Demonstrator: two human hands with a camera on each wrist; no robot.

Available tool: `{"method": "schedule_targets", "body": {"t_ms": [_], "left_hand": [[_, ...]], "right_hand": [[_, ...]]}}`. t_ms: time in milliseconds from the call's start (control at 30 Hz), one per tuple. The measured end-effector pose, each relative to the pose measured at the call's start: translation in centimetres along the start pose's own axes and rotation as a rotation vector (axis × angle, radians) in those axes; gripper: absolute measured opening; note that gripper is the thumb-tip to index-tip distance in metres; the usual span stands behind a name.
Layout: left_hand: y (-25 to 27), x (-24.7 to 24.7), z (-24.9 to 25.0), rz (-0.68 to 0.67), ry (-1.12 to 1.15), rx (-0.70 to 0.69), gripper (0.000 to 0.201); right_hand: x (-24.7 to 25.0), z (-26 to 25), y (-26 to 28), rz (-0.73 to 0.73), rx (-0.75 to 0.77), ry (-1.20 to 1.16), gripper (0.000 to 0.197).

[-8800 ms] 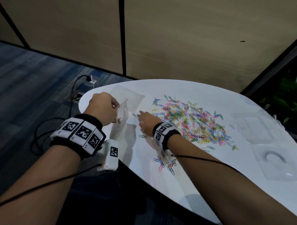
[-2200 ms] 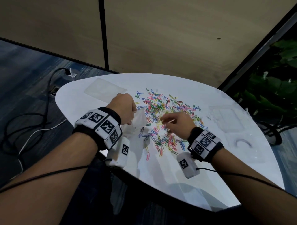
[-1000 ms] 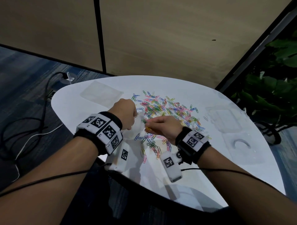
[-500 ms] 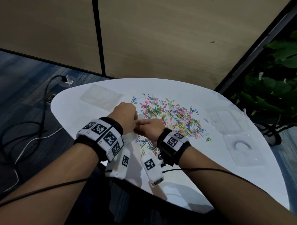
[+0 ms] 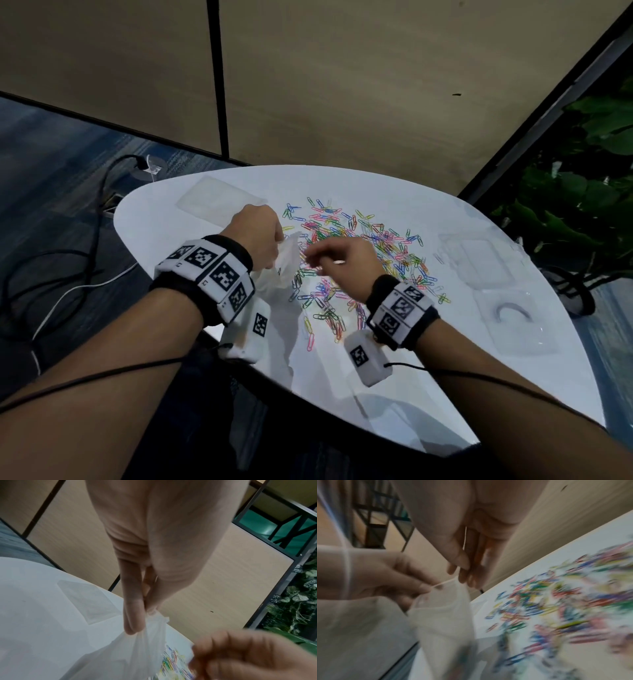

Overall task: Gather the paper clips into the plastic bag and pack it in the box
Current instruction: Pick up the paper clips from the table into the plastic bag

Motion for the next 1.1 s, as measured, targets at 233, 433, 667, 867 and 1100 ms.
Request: {"method": "schedule_targets", "body": {"t_ms": [233,433,667,867,1100], "left_hand": [[0.6,1.3,-1.0,0.027,-0.019,0.019,0.03],[0.6,0.9,-0.6,0.013,-0.01,0.021,0.032],[0.6,0.7,-0.6,0.003,0.009,0.019,0.032],[0.4,0.4,0.0,-0.019,-0.018,0.002,0.033],[0.2,0.3,-0.1,-0.029,-0.018,0.007,0.032]], "right_hand": [[2.1,12.0,5.2,-0.368,-0.771,0.562,0.117],[-1.0,11.6,4.5,-0.243,-0.509,0.478,0.094],[-3.9,9.2,0.0,-0.251,-0.236,0.783,0.069],[-4.3,8.9,-2.2,-0.31,-0.112,0.983,0.023],[-0.9,8.4,-2.0,-0.063,-0.268,0.564,0.017]]}}
Point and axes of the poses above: each hand's wrist, its own y-axis away from the middle knuckle, its own x-axis out of the back of the hand, z = x × y, the point moved 3 cm from there along -y, towards the middle knuckle, and after that the axes turned 14 degrees about -z, right-handed, at the moved point
